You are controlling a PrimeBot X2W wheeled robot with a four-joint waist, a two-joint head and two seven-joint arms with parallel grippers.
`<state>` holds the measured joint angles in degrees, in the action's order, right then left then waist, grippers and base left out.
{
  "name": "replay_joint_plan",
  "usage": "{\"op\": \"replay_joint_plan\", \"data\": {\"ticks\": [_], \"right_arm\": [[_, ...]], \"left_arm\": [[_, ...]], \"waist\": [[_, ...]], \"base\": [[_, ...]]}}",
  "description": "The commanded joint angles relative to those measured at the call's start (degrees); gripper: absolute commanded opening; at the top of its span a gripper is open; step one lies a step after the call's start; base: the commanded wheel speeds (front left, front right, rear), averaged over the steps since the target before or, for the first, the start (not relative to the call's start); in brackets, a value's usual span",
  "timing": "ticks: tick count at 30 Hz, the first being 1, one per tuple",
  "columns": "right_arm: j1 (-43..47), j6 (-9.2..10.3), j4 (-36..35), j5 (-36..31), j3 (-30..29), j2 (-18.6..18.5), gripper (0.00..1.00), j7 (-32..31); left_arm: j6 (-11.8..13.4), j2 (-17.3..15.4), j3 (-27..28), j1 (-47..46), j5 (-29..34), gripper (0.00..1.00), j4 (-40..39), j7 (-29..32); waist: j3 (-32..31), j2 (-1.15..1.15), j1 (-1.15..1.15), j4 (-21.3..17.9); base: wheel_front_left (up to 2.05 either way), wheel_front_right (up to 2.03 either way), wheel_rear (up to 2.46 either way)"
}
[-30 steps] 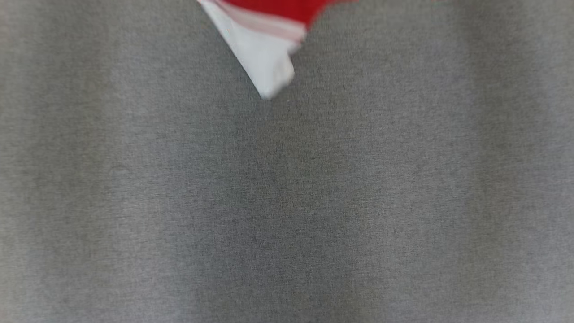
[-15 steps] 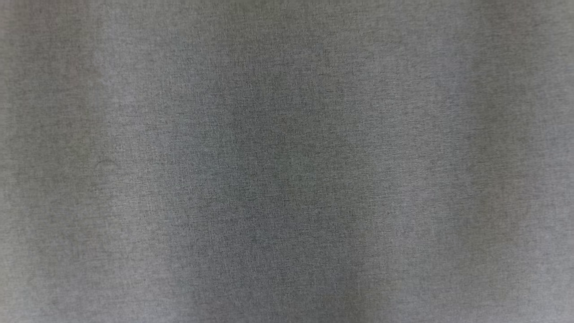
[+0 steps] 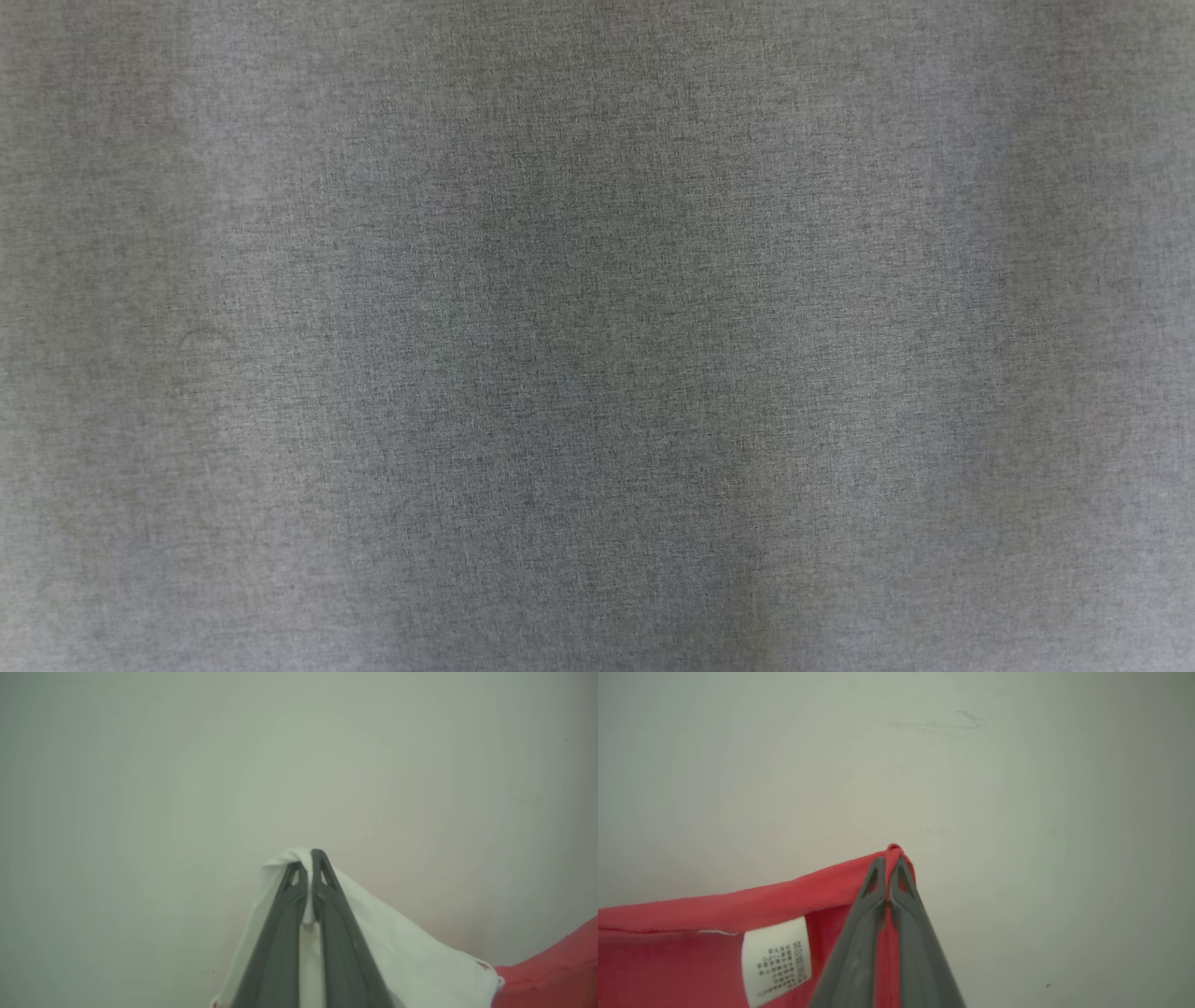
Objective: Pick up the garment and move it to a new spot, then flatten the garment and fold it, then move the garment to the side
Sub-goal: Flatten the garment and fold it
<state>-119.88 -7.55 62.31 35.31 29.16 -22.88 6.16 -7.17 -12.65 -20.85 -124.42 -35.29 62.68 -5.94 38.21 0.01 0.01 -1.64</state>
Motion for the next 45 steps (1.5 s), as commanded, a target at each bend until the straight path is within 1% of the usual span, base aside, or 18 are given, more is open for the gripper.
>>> {"op": "replay_joint_plan", "data": {"ticks": [1, 7, 10, 12, 18, 21, 24, 29, 30, 32, 33, 35, 40, 43, 44, 45], "right_arm": [[-0.4, 0.14, 0.2, 0.4, 0.2, -0.3, 0.00, 0.5], [-1.0, 0.14, 1.8, -0.2, 2.2, -0.1, 0.00, 1.5], [-1.0, 0.14, 2.7, -0.5, 2.9, 0.3, 0.00, 2.0], [-1.0, 0.14, 3.1, -0.5, 3.4, 0.6, 0.00, 2.4], [3.2, 0.14, 2.8, 0.0, 5.7, 0.3, 0.00, 4.0], [6.6, 0.14, 0.9, 1.7, 6.9, -0.7, 0.00, 4.9], [12.5, 0.14, -2.1, 4.5, 8.4, -1.8, 0.00, 5.6], [24.0, 0.14, -8.3, 10.3, 10.3, -4.1, 0.00, 7.0], [26.3, 0.14, -9.4, 11.1, 10.9, -5.0, 0.00, 7.1], [30.8, 0.14, -12.2, 13.6, 11.4, -5.9, 0.00, 7.5], [35.5, 0.14, -14.9, 15.5, 12.3, -7.2, 0.00, 7.6], [40.0, 0.14, -17.8, 17.2, 13.0, -8.8, 0.00, 8.1], [52.4, 0.14, -25.8, 21.0, 13.2, -12.8, 0.00, 8.6], [59.7, 0.14, -30.2, 22.8, 12.1, -14.9, 0.00, 8.9], [59.7, 0.14, -30.2, 22.8, 12.1, -14.9, 0.00, 8.9], [62.3, 0.14, -31.5, 23.3, 11.4, -15.5, 0.00, 9.0]], "left_arm": [[-0.3, 0.1, -0.1, -1.1, -0.2, 0.00, 0.2, -0.4], [-0.2, 0.7, -1.3, -1.2, -0.9, 0.00, 1.7, -1.8], [-0.2, 1.7, -2.5, -1.0, -1.3, 0.00, 1.6, -2.0], [-0.2, 1.8, -3.1, -0.3, -1.6, 0.00, 1.6, -2.5], [-0.2, 1.8, -4.2, 4.3, -4.1, 0.00, 0.1, -4.8], [-0.2, 0.7, -6.1, 8.9, -5.7, 0.00, -2.0, -4.6], [-0.2, -0.9, -7.3, 15.6, -8.1, 0.00, -5.3, -5.0], [-0.2, -4.3, -8.2, 29.0, -12.4, 0.00, -12.1, -6.5], [-0.2, -5.3, -7.5, 31.6, -13.1, 0.00, -13.6, -7.3], [-0.2, -6.1, -7.1, 37.5, -13.9, 0.00, -16.8, -7.8], [0.6, -6.9, -6.3, 43.4, -14.8, 0.00, -20.8, -8.3], [2.0, -7.6, -5.2, 49.5, -15.9, 0.00, -25.7, -8.6], [7.9, -8.8, 0.3, 67.5, -18.3, 0.00, -41.5, -9.2], [11.2, -9.6, 2.4, 78.4, -18.8, 0.00, -50.8, -9.3], [11.2, -9.6, 2.4, 78.4, -18.8, 0.00, -50.8, -9.3], [12.1, -9.7, 2.5, 82.1, -18.9, 0.00, -53.7, -9.3]], "waist": [[0.1, -0.01, -0.01, 0.0], [0.2, -0.01, -0.01, -0.1], [0.1, -0.01, -0.01, -0.2], [-0.1, -0.01, -0.01, -0.1], [-1.9, -0.01, -0.01, -0.2], [-3.1, -0.01, -0.01, -0.5], [-5.2, -0.01, -0.01, -1.1], [-9.8, -0.01, -0.01, -1.9], [-10.6, -0.01, -0.01, -2.0], [-12.2, -0.01, -0.01, -2.2], [-13.6, -0.01, -0.01, -2.3], [-15.0, -0.01, -0.01, -2.2], [-18.1, -0.01, -0.01, -1.7], [-19.5, -0.01, -0.01, -1.7], [-19.5, -0.01, -0.01, -1.7], [-19.9, -0.01, -0.01, -1.6]], "base": [[0.00, 0.00, 0.00], [0.00, 0.00, 0.00], [0.00, 0.00, 0.00], [0.00, 0.00, 0.00], [0.00, 0.00, 0.00], [0.00, 0.00, 0.00], [0.00, 0.00, 0.00], [0.00, 0.00, 0.00], [0.00, 0.00, 0.00], [0.00, 0.00, 0.00], [0.00, 0.00, 0.00], [0.00, 0.00, 0.00], [0.00, 0.00, 0.00], [0.00, 0.00, 0.00], [0.00, 0.00, 0.00], [0.00, 0.00, 0.00]]}}
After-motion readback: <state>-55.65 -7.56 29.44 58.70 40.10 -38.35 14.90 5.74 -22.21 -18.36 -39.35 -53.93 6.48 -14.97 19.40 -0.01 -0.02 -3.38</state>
